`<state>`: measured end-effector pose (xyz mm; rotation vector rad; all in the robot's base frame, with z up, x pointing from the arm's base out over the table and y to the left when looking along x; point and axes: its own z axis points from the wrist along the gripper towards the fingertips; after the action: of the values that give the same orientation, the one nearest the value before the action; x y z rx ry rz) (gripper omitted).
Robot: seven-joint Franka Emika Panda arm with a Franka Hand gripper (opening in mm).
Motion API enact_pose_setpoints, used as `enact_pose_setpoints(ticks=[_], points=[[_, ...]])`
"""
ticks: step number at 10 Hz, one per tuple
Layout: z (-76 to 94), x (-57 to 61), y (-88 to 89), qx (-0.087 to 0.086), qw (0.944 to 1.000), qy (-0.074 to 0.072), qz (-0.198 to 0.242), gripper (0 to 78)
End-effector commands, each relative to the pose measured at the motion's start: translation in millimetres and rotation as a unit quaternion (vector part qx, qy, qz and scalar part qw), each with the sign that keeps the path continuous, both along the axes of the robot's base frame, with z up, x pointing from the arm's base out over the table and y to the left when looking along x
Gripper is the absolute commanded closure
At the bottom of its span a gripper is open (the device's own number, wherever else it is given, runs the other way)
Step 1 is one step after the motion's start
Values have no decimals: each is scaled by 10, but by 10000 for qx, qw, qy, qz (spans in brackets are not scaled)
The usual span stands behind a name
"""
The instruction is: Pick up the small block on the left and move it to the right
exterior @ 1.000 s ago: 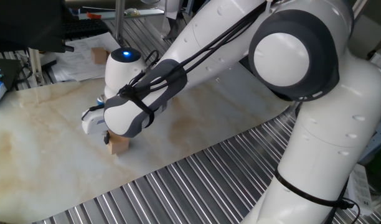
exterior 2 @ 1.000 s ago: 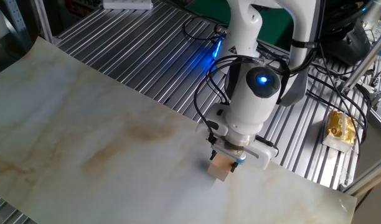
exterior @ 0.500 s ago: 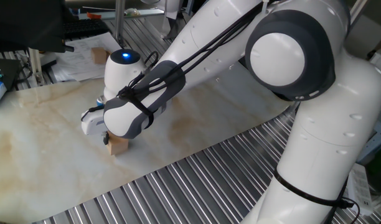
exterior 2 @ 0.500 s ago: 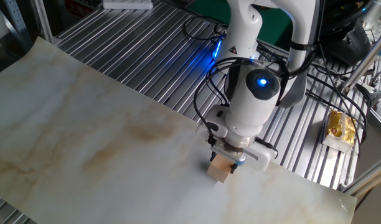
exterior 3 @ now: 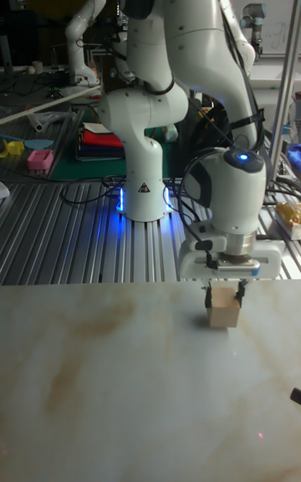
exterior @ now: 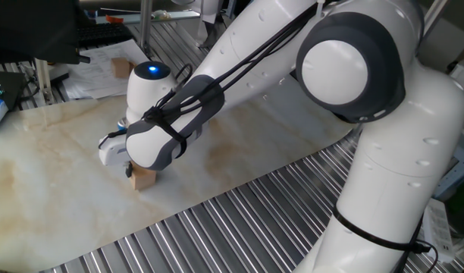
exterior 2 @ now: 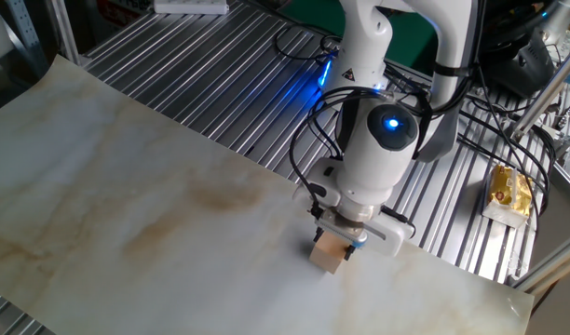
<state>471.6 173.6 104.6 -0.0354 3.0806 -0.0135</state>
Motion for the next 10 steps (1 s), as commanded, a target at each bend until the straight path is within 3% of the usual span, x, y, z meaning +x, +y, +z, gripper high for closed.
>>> enact_pose_setpoints(ticks=[1,10], points=[[-33,27,13,9,10000,-46,7,763],[-81,36,14,11,10000,-49,25,763]])
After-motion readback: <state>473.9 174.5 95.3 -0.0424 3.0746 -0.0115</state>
